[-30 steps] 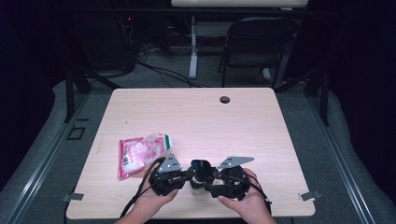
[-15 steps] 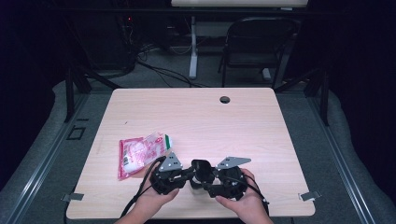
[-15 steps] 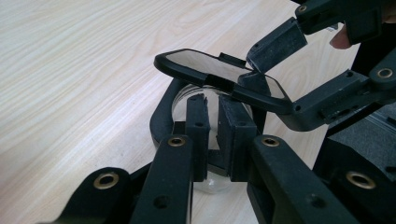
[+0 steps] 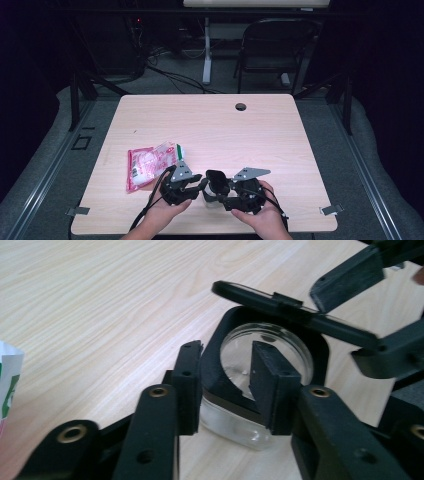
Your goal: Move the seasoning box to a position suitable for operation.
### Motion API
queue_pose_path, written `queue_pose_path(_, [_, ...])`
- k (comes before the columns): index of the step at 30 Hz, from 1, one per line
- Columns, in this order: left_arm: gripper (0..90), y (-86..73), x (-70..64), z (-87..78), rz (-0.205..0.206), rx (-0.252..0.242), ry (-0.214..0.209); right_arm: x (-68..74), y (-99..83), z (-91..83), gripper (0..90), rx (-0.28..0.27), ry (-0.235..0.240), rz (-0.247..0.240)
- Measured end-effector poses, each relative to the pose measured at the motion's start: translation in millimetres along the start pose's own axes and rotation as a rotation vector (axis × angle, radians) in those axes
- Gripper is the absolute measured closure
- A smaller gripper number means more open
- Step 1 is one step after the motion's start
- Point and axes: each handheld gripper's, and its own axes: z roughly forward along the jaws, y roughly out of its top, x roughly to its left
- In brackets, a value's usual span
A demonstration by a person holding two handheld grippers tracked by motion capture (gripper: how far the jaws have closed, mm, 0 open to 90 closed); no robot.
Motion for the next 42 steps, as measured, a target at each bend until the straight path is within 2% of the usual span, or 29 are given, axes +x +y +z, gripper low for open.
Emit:
queue_pose_path(6, [62.4,-1.4,1.9,8.2,-0.021,0.007,0.000,-0.4,-0.2,-0.5,41.5,0.001,0.006,0.008])
queue_pose_path(9, [63.8,-2.8,2.8,10.7,-0.027,0.027,-0.011,-0.8,-0.4,-0.4,41.9,-0.007,0.007,0.009])
queue_pose_path(17, [65.5,-5.6,2.9,13.2,-0.040,0.017,-0.018,-3.7,-0.6,-2.1,43.0,0.002,0.016,0.027])
queue_pose_path(35, [65.7,-6.7,3.4,13.1,-0.034,0.011,-0.018,-8.0,-0.7,-7.6,48.8,-0.023,0.008,0.035])
queue_pose_path(37, [65.8,-6.8,3.4,13.0,-0.034,0.011,-0.019,-9.1,-1.5,-8.6,49.6,-0.038,0.011,0.046])
queue_pose_path(42, [65.8,-6.8,3.4,13.0,-0.035,0.011,-0.019,-12.5,-2.1,-11.3,51.3,-0.038,0.004,0.054])
